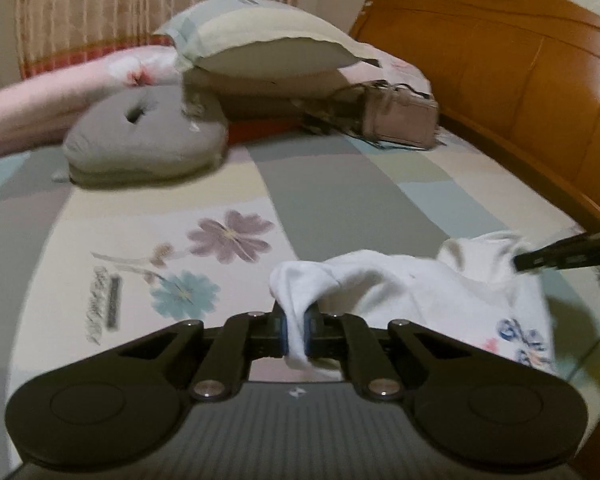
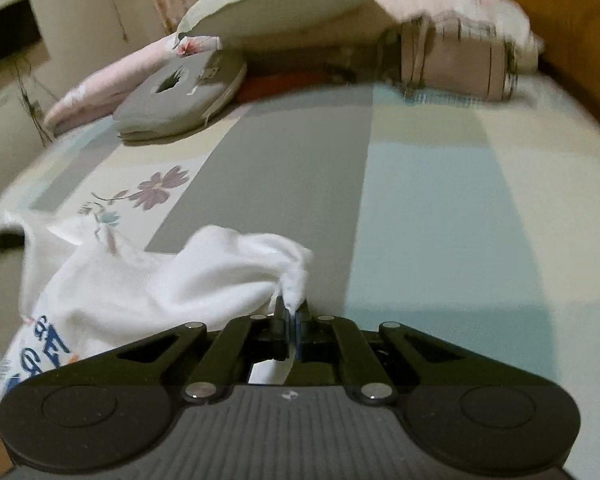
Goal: Fold clothes
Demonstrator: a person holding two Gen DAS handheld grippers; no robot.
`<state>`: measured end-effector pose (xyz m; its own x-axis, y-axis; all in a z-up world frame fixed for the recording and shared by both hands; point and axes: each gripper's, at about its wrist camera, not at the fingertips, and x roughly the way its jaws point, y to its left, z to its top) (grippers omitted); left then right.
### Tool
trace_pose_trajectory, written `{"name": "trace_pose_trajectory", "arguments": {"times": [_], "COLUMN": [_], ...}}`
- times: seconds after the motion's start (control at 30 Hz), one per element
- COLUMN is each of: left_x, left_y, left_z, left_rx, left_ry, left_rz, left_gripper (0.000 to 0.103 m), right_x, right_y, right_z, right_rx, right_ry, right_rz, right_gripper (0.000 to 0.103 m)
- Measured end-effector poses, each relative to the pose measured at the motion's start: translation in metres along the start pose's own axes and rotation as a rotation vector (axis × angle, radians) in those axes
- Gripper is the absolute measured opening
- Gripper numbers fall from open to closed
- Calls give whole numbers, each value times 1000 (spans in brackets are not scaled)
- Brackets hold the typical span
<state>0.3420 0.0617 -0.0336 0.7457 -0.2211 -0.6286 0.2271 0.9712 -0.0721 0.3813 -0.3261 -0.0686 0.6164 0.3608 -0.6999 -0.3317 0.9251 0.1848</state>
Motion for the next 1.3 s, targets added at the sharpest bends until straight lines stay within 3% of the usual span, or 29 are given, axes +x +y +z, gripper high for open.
{"name": "trace_pose_trajectory", "arguments": {"times": [0.2, 0.4, 0.6, 0.7, 0.8, 0.87, 1.0, 1.17, 1.3], "left_x": [34, 88, 149, 174, 200, 209, 201, 160, 116], "left_y": [18, 38, 47, 52, 58, 57, 56, 52, 43], "left_z": [33, 66, 89, 89, 85, 78, 65, 46, 20], "left_rx": [43, 47, 38, 10, -7, 11, 43, 50, 45], "left_ry": [29, 85, 110, 127, 181, 202, 213, 219, 231], "left_rz": [72, 129, 160, 176, 178, 193, 187, 147, 113], "left_gripper": [5, 5, 5, 6, 14, 14, 27, 39, 43], "right_x": [4, 37, 77, 106, 134, 146, 144, 107, 66], "right_y": [-7, -25, -44, -45, -48, -50, -56, -52, -37], "right_z": [46, 85, 112, 121, 121, 116, 102, 78, 43], "right_rx": [-76, -81, -47, -38, -18, 3, 38, 42, 26], "right_ry": [-27, -26, -16, 3, 46, 65, 74, 68, 102], "right_rz": [-124, -210, -253, -264, -248, -233, -191, -162, -124], "right_gripper": [5, 5, 5, 6, 7, 13, 32, 56, 62]}}
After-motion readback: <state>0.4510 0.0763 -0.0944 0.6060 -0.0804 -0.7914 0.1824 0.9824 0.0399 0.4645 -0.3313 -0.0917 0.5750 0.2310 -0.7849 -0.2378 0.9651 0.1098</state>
